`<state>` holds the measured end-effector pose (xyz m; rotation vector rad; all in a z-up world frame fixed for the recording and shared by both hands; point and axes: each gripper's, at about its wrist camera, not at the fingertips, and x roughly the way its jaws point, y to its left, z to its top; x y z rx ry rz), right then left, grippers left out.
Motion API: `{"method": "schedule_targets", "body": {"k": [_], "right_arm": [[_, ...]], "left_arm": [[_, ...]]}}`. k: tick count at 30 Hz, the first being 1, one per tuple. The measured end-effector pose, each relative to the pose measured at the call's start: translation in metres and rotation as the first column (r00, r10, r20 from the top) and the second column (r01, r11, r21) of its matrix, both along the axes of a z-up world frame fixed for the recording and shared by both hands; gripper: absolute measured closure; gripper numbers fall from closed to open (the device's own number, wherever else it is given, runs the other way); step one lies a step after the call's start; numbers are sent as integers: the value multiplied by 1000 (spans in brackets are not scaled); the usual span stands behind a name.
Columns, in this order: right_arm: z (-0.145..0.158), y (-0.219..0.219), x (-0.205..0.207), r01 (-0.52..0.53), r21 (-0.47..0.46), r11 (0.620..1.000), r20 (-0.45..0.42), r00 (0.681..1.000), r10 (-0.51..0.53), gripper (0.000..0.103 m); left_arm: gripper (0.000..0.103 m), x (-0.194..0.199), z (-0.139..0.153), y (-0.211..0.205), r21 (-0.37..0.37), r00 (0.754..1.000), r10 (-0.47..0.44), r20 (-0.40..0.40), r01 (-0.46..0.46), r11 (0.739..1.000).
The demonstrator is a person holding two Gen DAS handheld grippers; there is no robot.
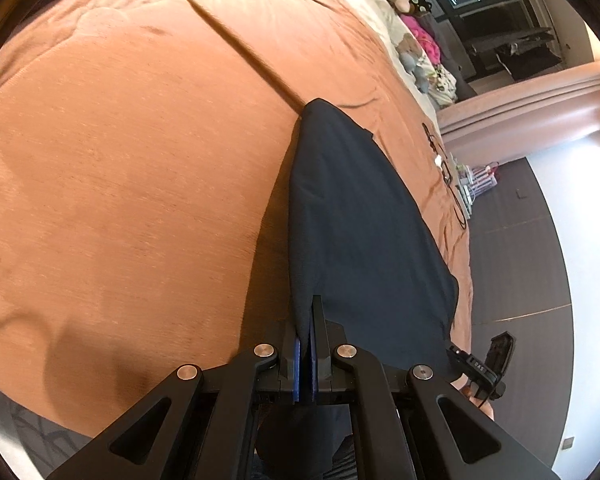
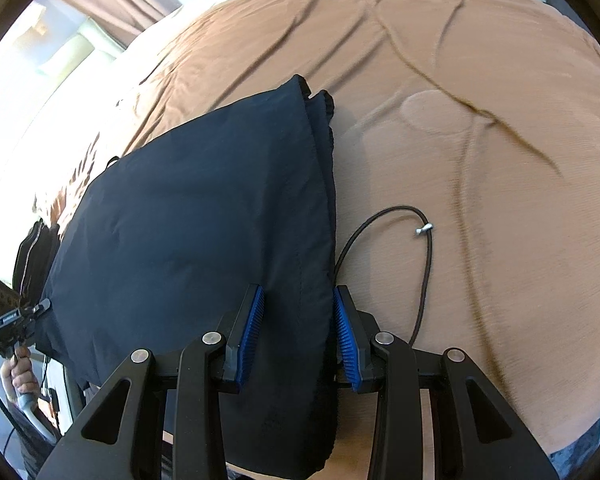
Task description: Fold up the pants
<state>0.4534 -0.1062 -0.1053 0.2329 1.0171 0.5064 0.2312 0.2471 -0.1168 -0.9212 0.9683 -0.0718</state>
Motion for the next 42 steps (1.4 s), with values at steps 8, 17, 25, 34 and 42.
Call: {"method": "schedule_targets", "body": {"k": [8,17,25,34,42], "right_arm": [[-1,8,-5,8,-12,1000,15,1000,-8,70],[5,-6,-22,27,23,999,20,999,-27,70],[0,-35,-46,42,174,984,40,998,-50,38],[-26,-55,-56,100,301,948,-35,995,-94,38],[-18,-52,-72,156,249,956,9,986,-164,45]], "left_arm": [[99,1,-21,-3,-5,999,16,-52,-16,1000],[55,-23,-27,2,-45,999,44,-24,-45,998],[55,-38,-36,2,-113,998,66,14,-64,992],[55,-46,-33,-15,-79,996,79,31,-77,994],[96,-53,-37,-9,-42,993,119,7,-119,992]]}}
